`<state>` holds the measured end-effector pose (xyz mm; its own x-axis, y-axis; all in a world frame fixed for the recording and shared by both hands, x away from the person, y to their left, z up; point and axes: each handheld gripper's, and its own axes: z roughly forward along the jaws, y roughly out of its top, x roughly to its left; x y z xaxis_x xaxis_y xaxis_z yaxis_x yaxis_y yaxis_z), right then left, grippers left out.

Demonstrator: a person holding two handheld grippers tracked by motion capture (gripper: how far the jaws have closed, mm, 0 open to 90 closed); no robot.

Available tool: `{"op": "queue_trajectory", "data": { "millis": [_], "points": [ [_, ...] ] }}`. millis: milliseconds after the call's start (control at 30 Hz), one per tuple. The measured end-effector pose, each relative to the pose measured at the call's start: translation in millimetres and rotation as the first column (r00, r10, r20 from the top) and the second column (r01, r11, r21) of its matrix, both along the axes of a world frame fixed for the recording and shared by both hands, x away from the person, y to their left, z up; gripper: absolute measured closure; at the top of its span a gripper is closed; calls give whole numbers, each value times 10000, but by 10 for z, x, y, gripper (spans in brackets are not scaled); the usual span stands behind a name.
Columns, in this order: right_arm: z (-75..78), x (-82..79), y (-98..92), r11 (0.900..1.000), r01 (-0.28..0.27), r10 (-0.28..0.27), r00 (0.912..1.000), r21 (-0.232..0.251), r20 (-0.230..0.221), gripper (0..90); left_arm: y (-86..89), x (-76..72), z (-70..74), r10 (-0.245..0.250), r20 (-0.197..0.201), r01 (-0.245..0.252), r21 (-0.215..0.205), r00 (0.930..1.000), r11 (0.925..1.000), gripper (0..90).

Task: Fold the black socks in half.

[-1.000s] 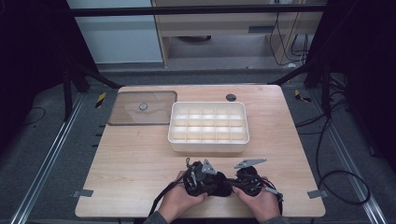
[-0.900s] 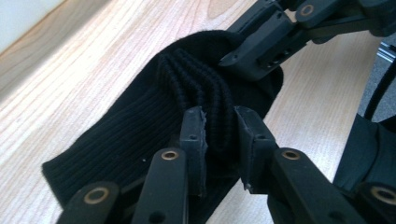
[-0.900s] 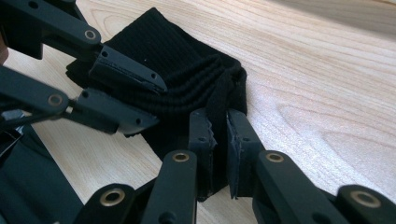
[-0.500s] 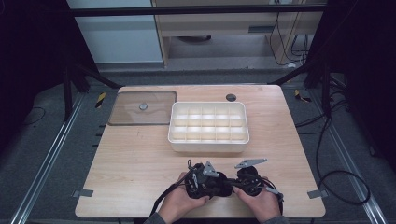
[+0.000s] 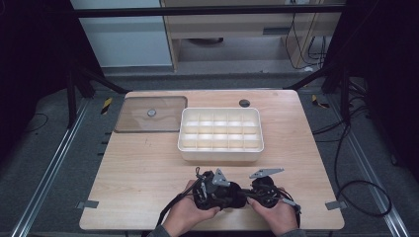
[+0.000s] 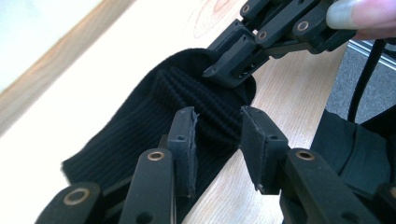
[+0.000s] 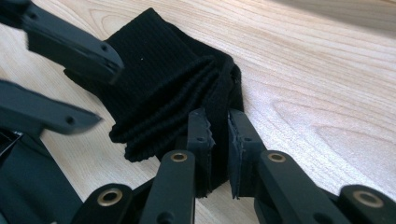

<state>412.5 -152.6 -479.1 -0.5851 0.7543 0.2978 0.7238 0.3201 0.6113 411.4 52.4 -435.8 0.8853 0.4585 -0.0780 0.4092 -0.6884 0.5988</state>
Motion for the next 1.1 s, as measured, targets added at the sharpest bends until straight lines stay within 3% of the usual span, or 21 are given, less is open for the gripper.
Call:
{"op": "queue_trajectory", "data": {
  "millis": [233, 433, 767, 1100],
  "points": [
    [6, -1, -11, 10000, -28, 28, 10000, 0, 34, 807, 196, 75, 68, 586, 277, -595, 307, 9979, 9978, 634],
    [13, -8, -9, 10000, -16, 16, 10000, 28, 40, 806, 366, 134, 36, 1128, 471, -1154, 559, 9925, 9917, 602],
    [18, -11, -8, 10000, -26, 26, 10000, 15, 18, 803, 572, 151, -64, 1661, 355, -1684, 734, 9855, 9830, 570],
    [19, -14, -4, 10000, -58, 58, 10000, -31, 34, 800, 661, 115, -170, 1830, 135, -1834, 914, 9830, 9788, 538]
  ]
}}
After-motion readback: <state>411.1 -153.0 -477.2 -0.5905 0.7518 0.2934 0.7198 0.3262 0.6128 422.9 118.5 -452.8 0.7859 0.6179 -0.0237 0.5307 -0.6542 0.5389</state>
